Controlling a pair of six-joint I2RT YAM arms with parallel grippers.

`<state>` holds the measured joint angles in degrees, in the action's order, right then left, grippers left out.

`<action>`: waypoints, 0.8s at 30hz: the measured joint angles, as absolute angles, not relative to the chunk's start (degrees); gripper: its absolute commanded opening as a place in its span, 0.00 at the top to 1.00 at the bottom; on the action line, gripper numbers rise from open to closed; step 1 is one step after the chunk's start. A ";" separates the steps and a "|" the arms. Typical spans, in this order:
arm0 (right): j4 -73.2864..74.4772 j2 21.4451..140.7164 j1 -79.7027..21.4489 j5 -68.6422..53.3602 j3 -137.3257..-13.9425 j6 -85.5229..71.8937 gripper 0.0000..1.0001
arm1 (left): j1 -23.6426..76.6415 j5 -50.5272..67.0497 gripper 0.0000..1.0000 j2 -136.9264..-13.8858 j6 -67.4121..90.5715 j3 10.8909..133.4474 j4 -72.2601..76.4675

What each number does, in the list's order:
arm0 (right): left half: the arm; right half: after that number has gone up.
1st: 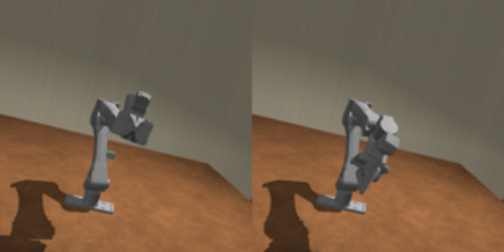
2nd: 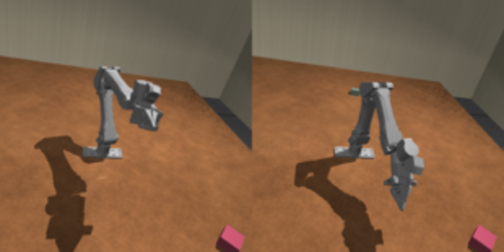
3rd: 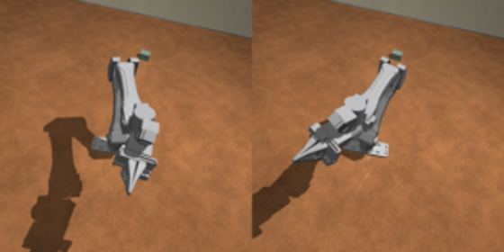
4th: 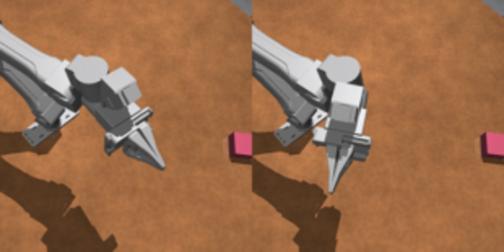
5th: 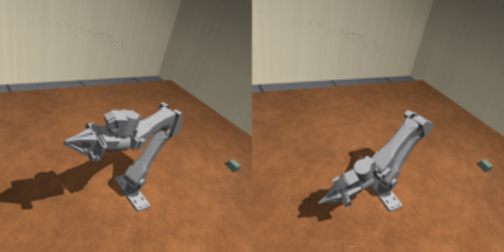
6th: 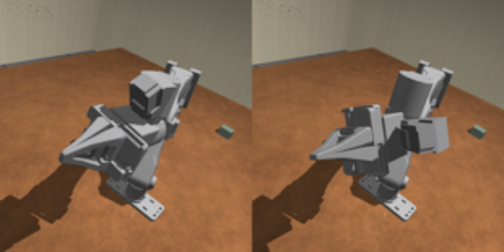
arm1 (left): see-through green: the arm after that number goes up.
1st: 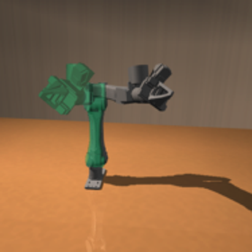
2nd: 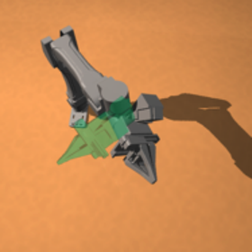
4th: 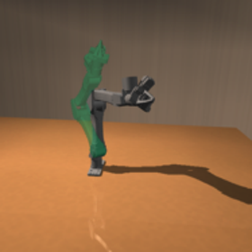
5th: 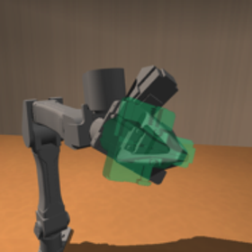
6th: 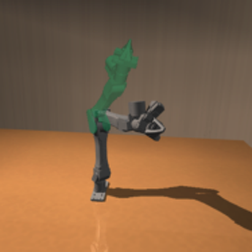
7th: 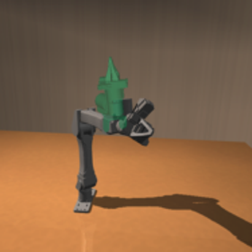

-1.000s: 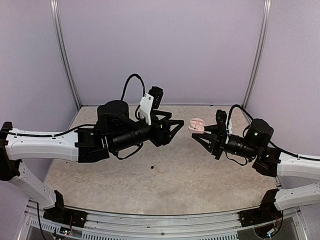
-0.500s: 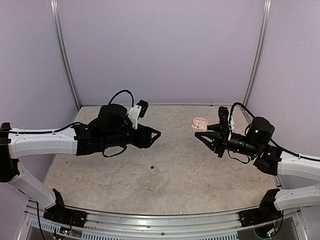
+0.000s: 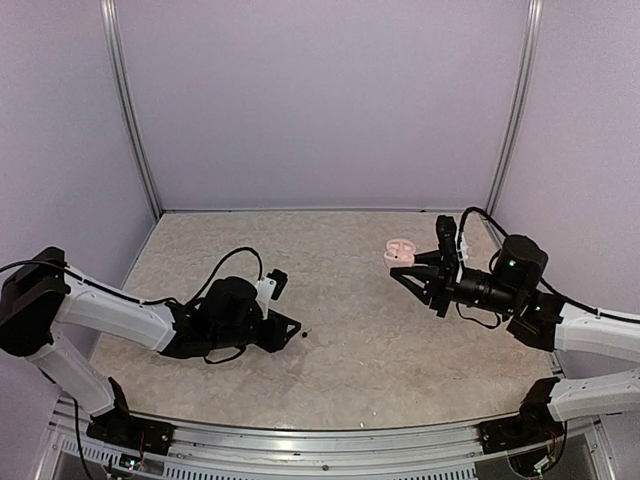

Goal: Insert the wireless bluetooth earbuds into the charging case
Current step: Pick up the right earbud from the center of the board.

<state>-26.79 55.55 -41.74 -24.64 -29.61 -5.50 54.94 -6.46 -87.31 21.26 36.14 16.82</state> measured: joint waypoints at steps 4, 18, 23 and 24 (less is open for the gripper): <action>-26.59 55.48 -41.71 -24.64 -29.32 -5.50 1.00 | 55.33 -6.96 0.61 -91.26 20.45 35.70 23.35; -26.06 53.65 -41.69 -24.58 -29.19 -5.45 1.00 | 55.33 -6.66 0.72 -102.87 19.42 37.08 30.46; -25.34 53.65 -41.56 -24.53 -29.19 -5.41 1.00 | 55.33 -6.44 0.76 -104.62 19.14 37.63 31.62; -25.15 53.65 -41.54 -24.51 -29.19 -5.41 1.00 | 55.33 -6.44 0.77 -104.92 19.07 37.71 31.86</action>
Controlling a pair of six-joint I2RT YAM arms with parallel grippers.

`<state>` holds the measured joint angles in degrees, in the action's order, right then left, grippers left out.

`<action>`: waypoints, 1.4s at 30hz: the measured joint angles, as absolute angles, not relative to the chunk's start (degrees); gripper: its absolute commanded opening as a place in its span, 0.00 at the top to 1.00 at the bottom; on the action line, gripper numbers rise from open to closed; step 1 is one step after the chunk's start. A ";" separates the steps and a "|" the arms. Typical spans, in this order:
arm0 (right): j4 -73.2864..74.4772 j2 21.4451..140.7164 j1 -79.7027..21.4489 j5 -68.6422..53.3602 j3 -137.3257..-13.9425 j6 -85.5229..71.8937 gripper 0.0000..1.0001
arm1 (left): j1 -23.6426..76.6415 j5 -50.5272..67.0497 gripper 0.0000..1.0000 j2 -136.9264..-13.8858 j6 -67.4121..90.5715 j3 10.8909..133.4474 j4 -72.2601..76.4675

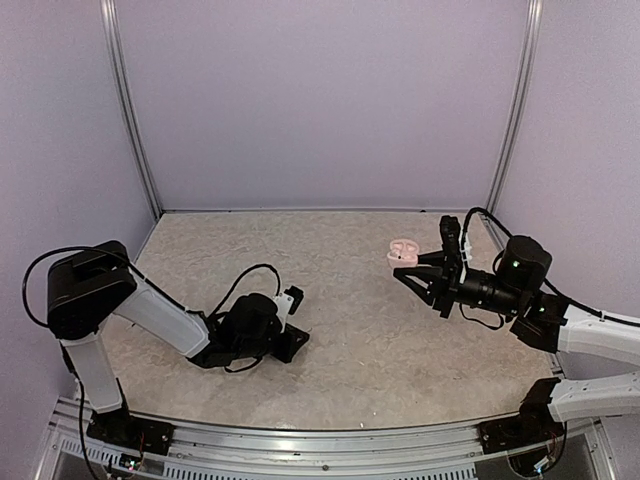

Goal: Insert the wireless bluetooth earbuds into the charging case
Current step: Pick up the right earbud from the center of the board, then place the right earbud at the center of the board.

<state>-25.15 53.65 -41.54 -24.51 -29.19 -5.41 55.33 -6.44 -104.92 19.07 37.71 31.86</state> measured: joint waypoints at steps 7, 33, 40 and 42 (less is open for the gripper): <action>-24.75 53.65 -41.47 -24.40 -29.19 -5.39 1.00 | 55.27 -6.44 0.81 -105.97 18.85 37.78 33.10; -23.35 54.04 -41.47 -22.59 -29.12 -2.11 1.00 | 55.11 -6.72 0.97 -98.91 14.94 38.76 26.65; -23.35 56.27 -41.47 -21.37 -27.79 1.61 1.00 | 56.12 -7.05 0.99 -93.34 13.13 40.77 18.72; -23.35 57.71 -41.47 -21.04 -27.79 3.03 1.00 | 57.52 -7.77 0.99 -91.66 12.21 42.63 14.41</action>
<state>-23.35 57.71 -41.47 -21.04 -27.79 3.03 57.52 -7.77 -91.66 12.21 42.63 14.41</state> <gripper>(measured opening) 0.204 0.019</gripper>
